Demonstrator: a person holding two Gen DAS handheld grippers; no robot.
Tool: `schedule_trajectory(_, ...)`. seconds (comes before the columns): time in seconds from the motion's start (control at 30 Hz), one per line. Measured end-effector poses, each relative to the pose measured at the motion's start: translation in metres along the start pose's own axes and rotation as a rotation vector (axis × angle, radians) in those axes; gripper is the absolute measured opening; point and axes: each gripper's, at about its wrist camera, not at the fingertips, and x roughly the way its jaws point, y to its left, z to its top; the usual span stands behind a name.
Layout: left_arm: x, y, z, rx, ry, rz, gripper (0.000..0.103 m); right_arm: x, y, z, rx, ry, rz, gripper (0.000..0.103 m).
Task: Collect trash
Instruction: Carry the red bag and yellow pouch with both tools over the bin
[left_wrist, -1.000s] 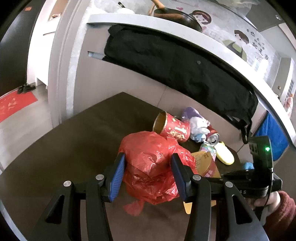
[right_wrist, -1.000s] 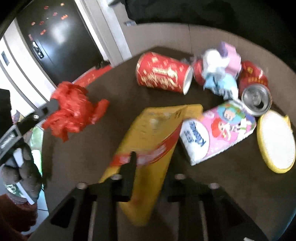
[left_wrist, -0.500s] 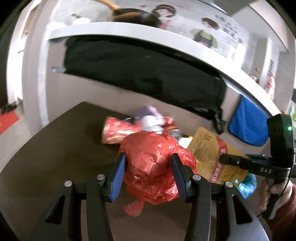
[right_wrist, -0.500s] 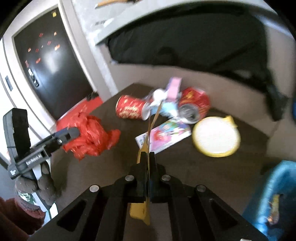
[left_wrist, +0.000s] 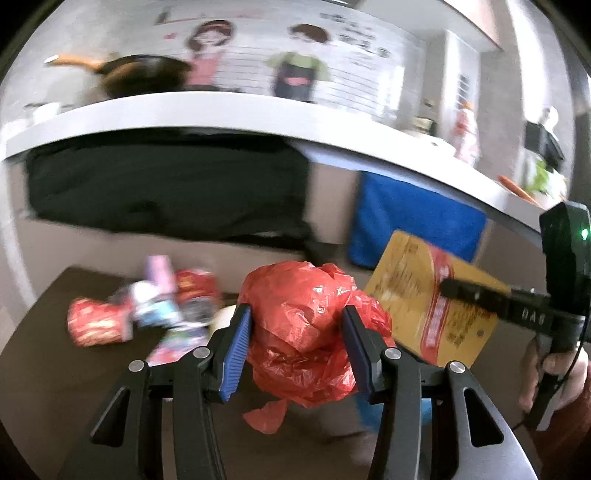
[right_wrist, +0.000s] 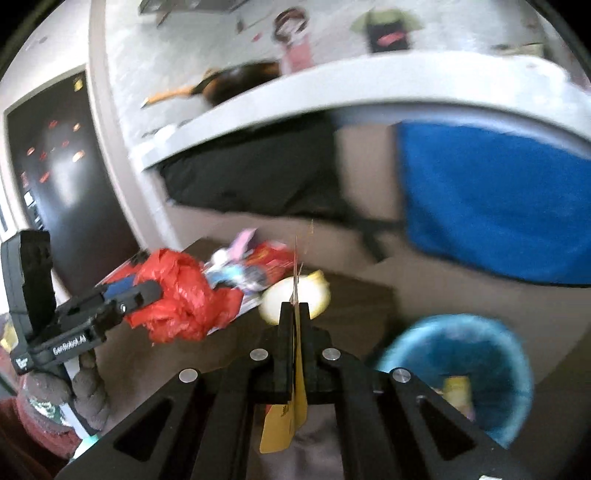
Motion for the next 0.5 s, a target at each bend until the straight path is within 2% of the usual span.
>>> schedule_trajectory(0.2, 0.054, -0.076, 0.005, 0.067, 0.045, -0.098, 0.050, -0.049, -0.058, -0.006, 0.038, -0.074, -0.158, 0.001)
schedule_trajectory(0.33, 0.086, -0.106, 0.002, 0.087, 0.087, -0.122, 0.050, -0.060, -0.088, -0.019, 0.076, -0.093, -0.212, 0.001)
schedule_trajectory(0.5, 0.117, -0.127, -0.007, 0.120, 0.138, -0.131, 0.050, -0.054, -0.113, -0.036, 0.105, -0.081, -0.239, 0.001)
